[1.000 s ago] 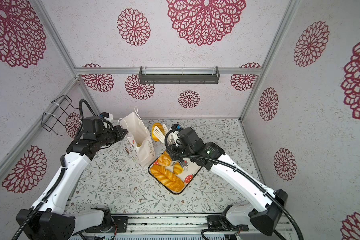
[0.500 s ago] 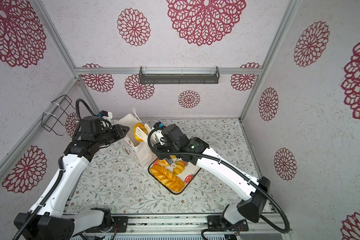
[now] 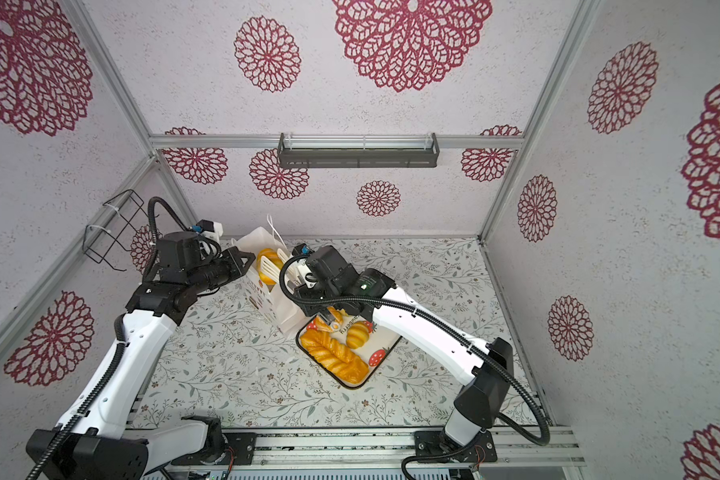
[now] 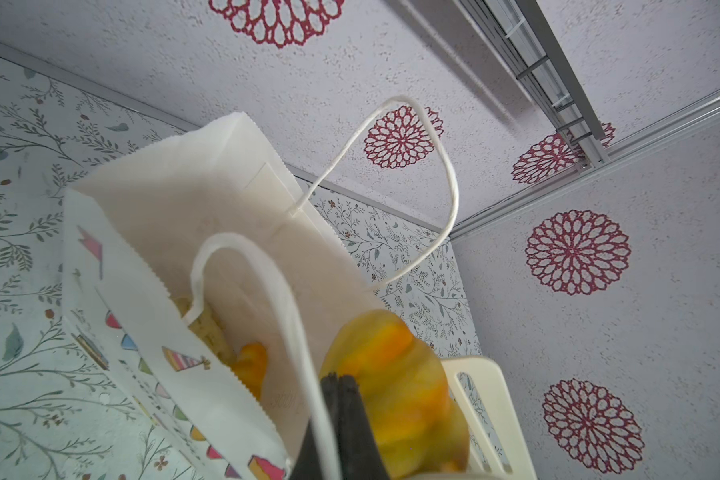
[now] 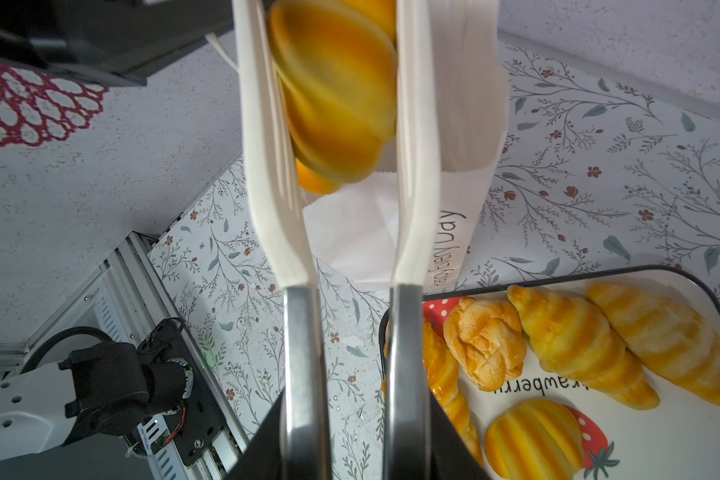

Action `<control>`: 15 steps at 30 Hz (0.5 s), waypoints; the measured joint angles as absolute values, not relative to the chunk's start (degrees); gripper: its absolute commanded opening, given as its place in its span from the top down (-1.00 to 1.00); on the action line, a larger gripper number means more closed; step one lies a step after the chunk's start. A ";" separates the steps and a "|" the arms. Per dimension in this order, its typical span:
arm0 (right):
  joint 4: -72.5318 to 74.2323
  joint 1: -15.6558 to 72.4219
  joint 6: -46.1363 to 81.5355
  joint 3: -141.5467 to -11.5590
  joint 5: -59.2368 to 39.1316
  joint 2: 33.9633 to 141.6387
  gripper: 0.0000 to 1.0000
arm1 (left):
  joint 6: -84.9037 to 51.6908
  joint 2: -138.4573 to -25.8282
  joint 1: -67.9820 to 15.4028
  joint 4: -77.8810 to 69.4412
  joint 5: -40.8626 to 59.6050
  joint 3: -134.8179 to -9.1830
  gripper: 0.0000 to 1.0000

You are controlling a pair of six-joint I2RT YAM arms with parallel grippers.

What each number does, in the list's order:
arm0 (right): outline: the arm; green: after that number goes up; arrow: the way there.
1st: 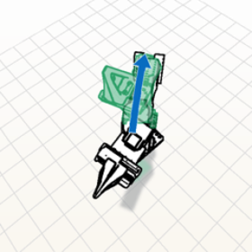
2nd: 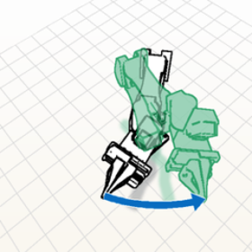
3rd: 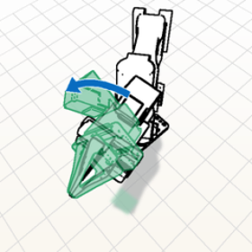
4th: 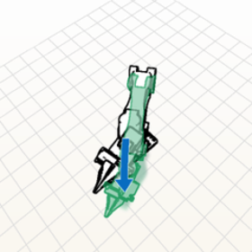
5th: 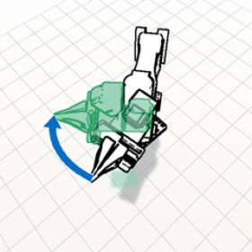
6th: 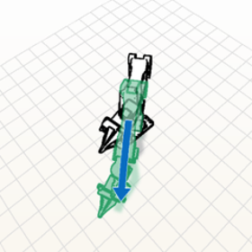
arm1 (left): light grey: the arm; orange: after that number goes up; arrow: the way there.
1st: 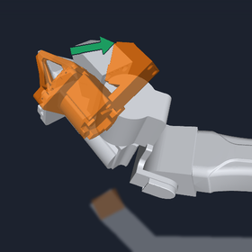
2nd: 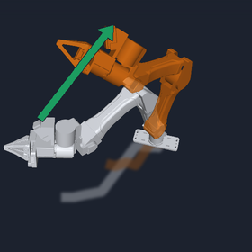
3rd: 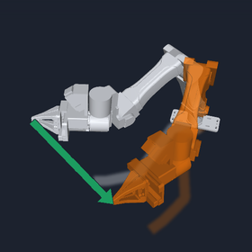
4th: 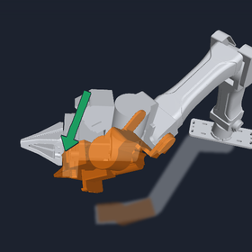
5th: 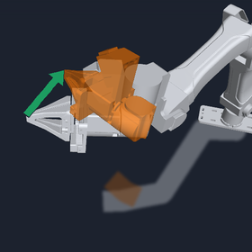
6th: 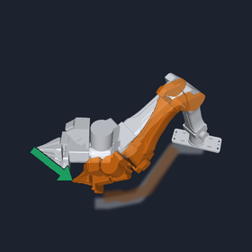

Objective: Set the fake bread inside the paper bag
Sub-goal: 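Lift the held roll with the tongs over to the bag opening, then lower the roll into the bag and open the tongs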

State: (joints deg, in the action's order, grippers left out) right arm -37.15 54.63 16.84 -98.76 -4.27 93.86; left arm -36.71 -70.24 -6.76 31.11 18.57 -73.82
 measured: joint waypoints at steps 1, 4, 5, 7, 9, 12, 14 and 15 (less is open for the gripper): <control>-37.15 54.54 16.67 -98.83 -4.27 93.95 0.50 | -36.71 -70.24 -6.76 31.11 18.57 -73.82 1.00; -37.12 54.13 16.58 -98.89 -4.29 94.17 0.51 | -36.71 -70.24 -6.76 31.09 18.55 -73.73 1.00; -37.12 54.02 16.58 -98.89 -4.32 94.17 0.51 | -36.71 -70.24 -6.76 31.07 18.55 -73.69 1.00; -37.15 53.69 16.58 -98.98 -4.34 94.17 0.51 | -36.71 -70.24 -6.76 31.07 18.52 -73.65 1.00; -37.19 53.41 16.60 -99.46 -4.32 94.17 0.50 | -36.69 -70.24 -6.76 31.07 18.44 -73.63 1.00; -37.12 53.28 16.60 -100.07 -4.32 94.17 0.50 | -36.69 -70.24 -6.72 31.14 18.22 -73.56 1.00; -37.15 53.28 16.60 -100.18 -4.34 94.17 0.51 | -36.67 -70.13 -6.66 31.16 17.91 -73.43 1.00; -37.23 53.28 16.58 -100.29 -4.32 94.17 0.50 | -36.62 -70.08 -6.55 31.18 17.78 -73.36 1.00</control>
State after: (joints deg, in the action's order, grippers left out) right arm -37.23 53.28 16.58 -100.29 -4.32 94.17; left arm -36.62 -70.08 -6.55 31.18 17.78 -73.36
